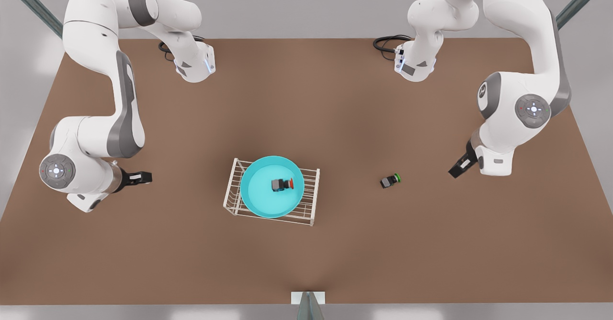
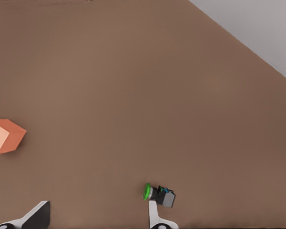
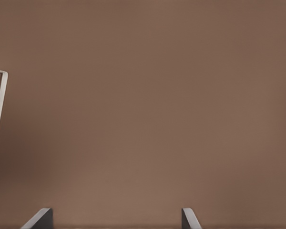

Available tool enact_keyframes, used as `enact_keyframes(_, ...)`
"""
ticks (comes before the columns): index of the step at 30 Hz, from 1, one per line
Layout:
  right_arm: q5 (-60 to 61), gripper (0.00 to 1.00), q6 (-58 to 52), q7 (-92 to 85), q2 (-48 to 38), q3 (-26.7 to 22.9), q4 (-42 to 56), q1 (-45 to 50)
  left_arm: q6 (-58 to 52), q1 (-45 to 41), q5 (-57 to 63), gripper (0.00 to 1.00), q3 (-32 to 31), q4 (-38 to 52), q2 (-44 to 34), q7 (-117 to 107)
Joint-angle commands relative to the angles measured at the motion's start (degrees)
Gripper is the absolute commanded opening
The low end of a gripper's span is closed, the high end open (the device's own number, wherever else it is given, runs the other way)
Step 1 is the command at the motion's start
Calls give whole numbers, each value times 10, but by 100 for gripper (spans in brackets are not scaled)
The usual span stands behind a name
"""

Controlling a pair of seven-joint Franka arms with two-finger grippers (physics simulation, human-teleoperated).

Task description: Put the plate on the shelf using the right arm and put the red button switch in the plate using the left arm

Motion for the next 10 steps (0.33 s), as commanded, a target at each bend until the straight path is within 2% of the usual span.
enact_keyframes(1,1,100,0,1,-1,0,0,0,-8,0,-2,100,0,0,0,374)
enact_keyframes(10,0,100,-1,1,-1,0,0,0,-8,2,-3,100,0,1,0,375)
